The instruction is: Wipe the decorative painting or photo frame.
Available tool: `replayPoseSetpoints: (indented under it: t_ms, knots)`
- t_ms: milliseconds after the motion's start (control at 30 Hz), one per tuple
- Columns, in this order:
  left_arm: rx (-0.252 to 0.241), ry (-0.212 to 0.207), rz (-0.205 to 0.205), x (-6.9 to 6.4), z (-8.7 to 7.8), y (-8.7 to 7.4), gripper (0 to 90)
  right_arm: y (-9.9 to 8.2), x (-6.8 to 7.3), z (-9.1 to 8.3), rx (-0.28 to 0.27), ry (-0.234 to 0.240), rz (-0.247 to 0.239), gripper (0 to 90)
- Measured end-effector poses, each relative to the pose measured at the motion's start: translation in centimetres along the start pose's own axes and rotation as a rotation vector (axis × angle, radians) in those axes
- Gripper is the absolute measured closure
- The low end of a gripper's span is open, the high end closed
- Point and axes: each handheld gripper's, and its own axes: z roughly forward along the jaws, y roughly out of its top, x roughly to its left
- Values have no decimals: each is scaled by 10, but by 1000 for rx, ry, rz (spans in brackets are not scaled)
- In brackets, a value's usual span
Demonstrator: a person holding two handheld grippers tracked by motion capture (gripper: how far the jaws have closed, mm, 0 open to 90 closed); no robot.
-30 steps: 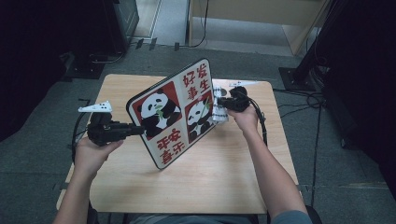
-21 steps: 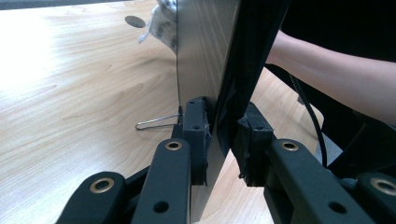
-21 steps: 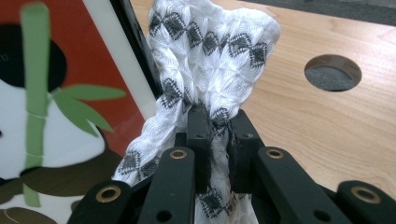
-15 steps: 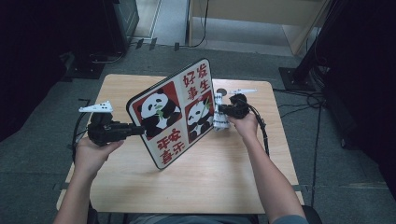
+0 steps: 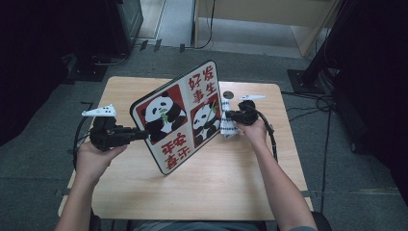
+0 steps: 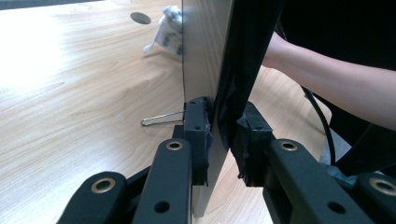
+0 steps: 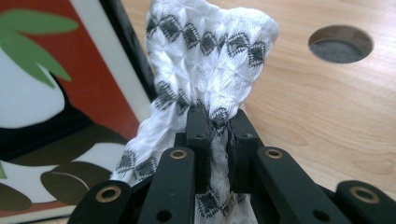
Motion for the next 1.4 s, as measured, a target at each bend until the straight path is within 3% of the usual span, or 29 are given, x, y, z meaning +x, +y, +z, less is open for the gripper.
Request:
replayPoseSetpoints:
  t_ms: [67, 133, 200, 400, 533, 800, 1133, 1200, 1400]
  knots:
    - [-2, 0, -4, 0, 0, 0, 772, 1, -1, -4, -18, -6, 11, 833]
    - [-3, 4, -7, 0, 0, 0, 772, 2, 2, -7, -9, -49, -24, 833]
    - [-4, 4, -9, -1, 0, 0, 772, 3, 5, -8, -9, -58, -53, 832]
    - [-5, 5, -10, -1, 0, -1, 772, 9, 0, -26, -49, -37, 7, 831]
    - [4, 13, -7, -2, -1, 0, 772, 12, -4, -42, -87, -10, 18, 827]
    - [3, 11, -12, -2, -1, 0, 772, 13, -9, -61, -102, -44, 11, 827]
    - [3, 6, -15, -1, 0, 0, 771, 7, -33, -85, -107, -109, 40, 824]
    - [3, 3, -17, -1, 0, 0, 771, 4, -38, -87, -101, -107, 50, 823]
    - [3, 5, -16, -1, 0, 0, 771, -3, -48, -88, -76, -163, 60, 824]
